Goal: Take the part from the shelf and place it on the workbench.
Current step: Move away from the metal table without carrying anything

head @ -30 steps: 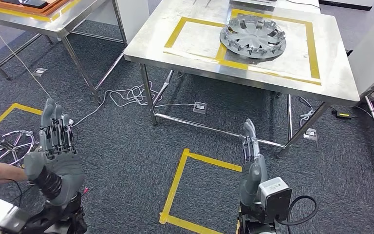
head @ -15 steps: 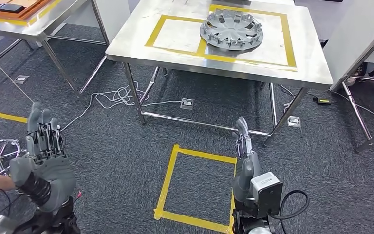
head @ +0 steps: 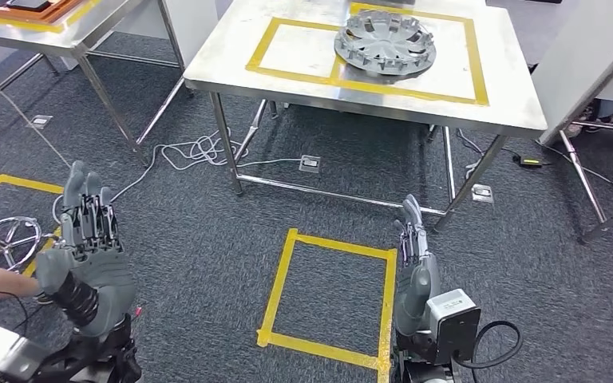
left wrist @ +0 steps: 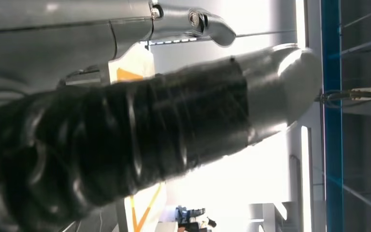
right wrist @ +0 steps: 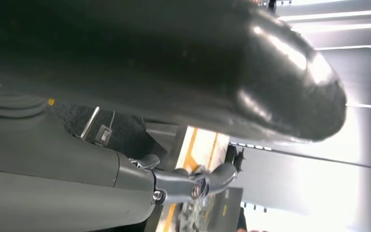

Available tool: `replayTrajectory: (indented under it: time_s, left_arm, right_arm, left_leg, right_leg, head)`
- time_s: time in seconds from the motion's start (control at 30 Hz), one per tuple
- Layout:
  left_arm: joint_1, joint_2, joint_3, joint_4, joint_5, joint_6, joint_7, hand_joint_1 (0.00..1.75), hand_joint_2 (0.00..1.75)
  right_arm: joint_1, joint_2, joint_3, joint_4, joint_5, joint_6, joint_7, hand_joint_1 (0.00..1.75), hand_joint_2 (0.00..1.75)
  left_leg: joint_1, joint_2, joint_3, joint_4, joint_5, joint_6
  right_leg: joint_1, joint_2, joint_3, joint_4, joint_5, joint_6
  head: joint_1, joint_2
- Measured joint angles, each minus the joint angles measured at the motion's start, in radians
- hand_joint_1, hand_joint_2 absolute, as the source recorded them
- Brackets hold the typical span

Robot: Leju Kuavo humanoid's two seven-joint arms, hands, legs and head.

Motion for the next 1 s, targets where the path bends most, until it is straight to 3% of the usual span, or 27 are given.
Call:
replayTrajectory:
  time_s: [0.1, 0.17, 0.23, 0.3, 0.33, 0.4, 0.47, 0.6, 0.67, 0.73, 0.8, 0.83, 0.87, 0.93, 1.0]
  left_arm:
    - [0.000, 0.000, 0.000, 0.000, 0.000, 0.000, 0.000, 0.00, 0.00]
    - [0.000, 0.001, 0.001, 0.000, 0.000, 0.000, 0.000, 0.00, 0.00]
    - [0.001, 0.001, 0.001, 0.000, 0.000, 0.000, 0.000, 0.00, 0.00]
    - [0.001, 0.002, 0.001, 0.001, 0.000, 0.000, 0.000, 0.00, 0.00]
    - [0.001, 0.002, 0.001, 0.001, 0.000, 0.000, 0.000, 0.00, 0.00]
    - [0.001, 0.003, 0.001, 0.001, 0.000, 0.000, 0.001, 0.00, 0.00]
    - [0.001, 0.004, 0.001, 0.000, -0.001, 0.000, 0.001, 0.00, 0.00]
    - [0.001, 0.004, 0.002, -0.003, -0.004, 0.001, 0.005, 0.00, 0.00]
    - [0.003, 0.005, 0.002, -0.004, -0.008, 0.003, 0.009, 0.00, 0.00]
    - [0.009, 0.005, 0.004, -0.005, -0.012, 0.004, 0.012, 0.00, 0.00]
    - [0.016, 0.006, 0.006, -0.006, -0.013, 0.005, 0.015, 0.00, 0.00]
    - [0.018, 0.006, 0.007, -0.006, -0.013, 0.005, 0.017, 0.00, 0.00]
    - [0.019, 0.006, 0.008, -0.006, -0.012, 0.005, 0.018, 0.00, 0.00]
    - [0.019, 0.006, 0.009, -0.006, -0.008, 0.002, 0.019, 0.00, 0.00]
    - [0.018, 0.006, 0.010, -0.006, 0.002, -0.006, 0.018, 0.00, 0.00]
  right_arm:
    - [0.001, 0.000, -0.002, 0.000, 0.000, 0.000, -0.001, 0.00, 0.00]
    - [0.001, 0.001, -0.002, 0.000, 0.000, 0.000, -0.001, 0.00, 0.00]
    - [0.001, 0.001, -0.002, 0.000, 0.000, 0.000, -0.001, 0.00, 0.00]
    - [0.003, 0.002, -0.002, 0.001, 0.002, 0.000, -0.001, 0.00, 0.00]
    - [0.003, 0.002, -0.003, 0.001, 0.005, 0.000, -0.001, 0.00, 0.00]
    - [0.006, 0.002, -0.005, 0.001, 0.013, 0.000, -0.001, 0.00, 0.00]
    - [0.010, 0.002, -0.013, 0.000, 0.024, 0.000, -0.003, 0.00, 0.00]
    - [0.031, 0.004, -0.041, -0.013, 0.049, 0.000, -0.006, 0.00, 0.00]
    - [0.050, 0.004, -0.064, -0.025, 0.065, -0.001, -0.008, 0.00, 0.00]
    - [0.067, 0.005, -0.087, -0.036, 0.078, -0.001, -0.011, 0.00, 0.00]
    - [0.088, 0.006, -0.108, -0.046, 0.086, -0.001, -0.018, 0.00, 0.00]
    - [0.098, 0.006, -0.117, -0.051, 0.089, -0.001, -0.022, 0.00, 0.00]
    - [0.106, 0.006, -0.125, -0.057, 0.093, -0.001, -0.025, 0.00, 0.00]
    - [0.115, 0.005, -0.140, -0.069, 0.105, -0.001, -0.028, 0.00, 0.00]
    - [0.124, 0.006, -0.152, -0.084, 0.120, -0.001, -0.029, 0.00, 0.00]
  left_leg:
    - [0.003, 0.001, -0.007, 0.000, 0.002, -0.020]
    - [0.005, -0.014, -0.035, 0.057, -0.047, -0.031]
    - [0.009, -0.027, -0.081, 0.184, -0.122, -0.040]
    - [0.012, -0.028, -0.100, 0.262, -0.151, -0.047]
    - [0.013, -0.028, -0.083, 0.248, -0.140, -0.049]
    - [0.017, -0.034, -0.007, 0.130, -0.096, -0.048]
    - [0.017, -0.046, 0.055, 0.030, -0.078, -0.041]
    - [0.013, -0.045, 0.061, 0.012, -0.067, -0.012]
    - [0.016, -0.039, 0.054, 0.008, -0.056, 0.003]
    - [0.013, -0.034, 0.042, 0.008, -0.047, 0.010]
    - [0.009, -0.028, 0.027, 0.010, -0.039, 0.012]
    - [0.006, -0.027, 0.020, 0.012, -0.035, 0.012]
    - [0.004, -0.025, 0.014, 0.013, -0.031, 0.012]
    - [0.001, -0.022, 0.006, 0.015, -0.023, 0.009]
    - [0.000, -0.018, 0.000, 0.015, -0.014, 0.001]
  right_leg:
    - [-0.001, 0.009, 0.002, -0.015, 0.023, -0.015]
    - [-0.009, 0.011, 0.004, -0.028, 0.044, -0.025]
    - [-0.010, 0.015, -0.009, -0.027, 0.057, -0.029]
    - [-0.010, 0.021, -0.027, -0.021, 0.065, -0.026]
    - [-0.011, 0.025, -0.035, -0.016, 0.068, -0.024]
    - [-0.012, 0.032, -0.047, -0.004, 0.071, -0.018]
    - [-0.010, 0.039, -0.059, 0.008, 0.073, -0.008]
    - [-0.013, 0.043, -0.080, 0.019, 0.080, 0.018]
    - [-0.015, 0.039, -0.107, 0.074, 0.037, 0.028]
    - [-0.017, 0.032, -0.152, 0.197, -0.039, 0.036]
    - [-0.018, 0.030, -0.175, 0.288, -0.078, 0.036]
    - [-0.018, 0.029, -0.163, 0.283, -0.073, 0.034]
    - [-0.016, 0.028, -0.133, 0.241, -0.053, 0.028]
    - [-0.009, 0.022, -0.050, 0.104, -0.014, 0.011]
    - [0.000, 0.015, -0.009, 0.022, -0.002, -0.003]
  head:
    - [0.002, 0.000]
    - [-0.006, 0.000]
    - [-0.020, 0.000]
    - [-0.028, 0.000]
    - [-0.031, 0.000]
    - [-0.038, 0.000]
    - [-0.044, 0.000]
    - [-0.041, 0.000]
    - [-0.031, 0.000]
    - [-0.014, 0.000]
    - [-0.006, 0.000]
    - [-0.003, 0.000]
    - [0.000, 0.000]
    - [0.006, 0.000]
    - [0.007, 0.000]
